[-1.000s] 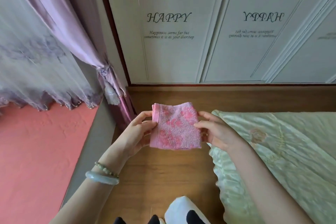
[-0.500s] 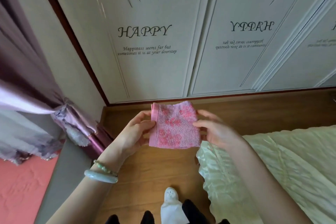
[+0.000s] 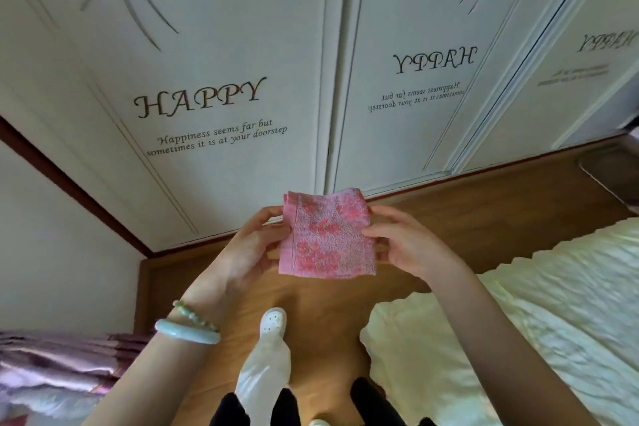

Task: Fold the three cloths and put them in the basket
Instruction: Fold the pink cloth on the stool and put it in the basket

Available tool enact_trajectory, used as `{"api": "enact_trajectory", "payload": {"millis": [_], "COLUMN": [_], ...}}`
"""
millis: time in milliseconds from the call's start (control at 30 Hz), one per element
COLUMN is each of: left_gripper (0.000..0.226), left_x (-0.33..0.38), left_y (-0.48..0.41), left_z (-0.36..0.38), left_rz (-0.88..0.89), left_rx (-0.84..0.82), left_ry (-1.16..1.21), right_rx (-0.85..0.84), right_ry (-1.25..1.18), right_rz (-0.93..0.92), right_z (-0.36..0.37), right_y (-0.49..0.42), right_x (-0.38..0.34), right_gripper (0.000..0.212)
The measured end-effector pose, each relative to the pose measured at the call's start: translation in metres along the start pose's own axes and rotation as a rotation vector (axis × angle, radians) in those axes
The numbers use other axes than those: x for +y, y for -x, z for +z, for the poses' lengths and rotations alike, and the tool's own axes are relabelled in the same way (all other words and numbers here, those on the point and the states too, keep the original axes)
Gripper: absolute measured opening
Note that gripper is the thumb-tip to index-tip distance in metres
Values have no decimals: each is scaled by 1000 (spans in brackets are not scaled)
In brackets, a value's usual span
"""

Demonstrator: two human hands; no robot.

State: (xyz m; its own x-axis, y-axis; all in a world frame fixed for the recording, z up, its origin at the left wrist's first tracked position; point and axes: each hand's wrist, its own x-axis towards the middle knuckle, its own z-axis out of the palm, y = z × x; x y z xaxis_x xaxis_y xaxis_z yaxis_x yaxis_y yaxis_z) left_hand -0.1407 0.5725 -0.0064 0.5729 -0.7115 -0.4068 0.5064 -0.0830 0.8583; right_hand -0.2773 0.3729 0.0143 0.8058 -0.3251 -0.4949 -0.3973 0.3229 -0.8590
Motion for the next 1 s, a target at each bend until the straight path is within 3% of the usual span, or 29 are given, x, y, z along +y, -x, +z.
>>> {"api": "enact_trajectory", "payload": {"millis": [467,867,1000], "left_gripper": [29,25,27], "left_x": [131,131,130], "left_y": [-244,-381,-424], "left_z": [10,112,171], "left_rz": [-146,-282,-304], "left_rx": [-356,-621,-690], "left_ry": [-182,-339,-367], "right_rx": [346,553,618], "right_ry": [-328,-543,-567], "right_rz": [-99,-122,-151], "right_z": [-45,-139,-195], "right_y": [-141,-160,-168], "right_x": [-85,-95,-103], "right_gripper": [30,38,28]}}
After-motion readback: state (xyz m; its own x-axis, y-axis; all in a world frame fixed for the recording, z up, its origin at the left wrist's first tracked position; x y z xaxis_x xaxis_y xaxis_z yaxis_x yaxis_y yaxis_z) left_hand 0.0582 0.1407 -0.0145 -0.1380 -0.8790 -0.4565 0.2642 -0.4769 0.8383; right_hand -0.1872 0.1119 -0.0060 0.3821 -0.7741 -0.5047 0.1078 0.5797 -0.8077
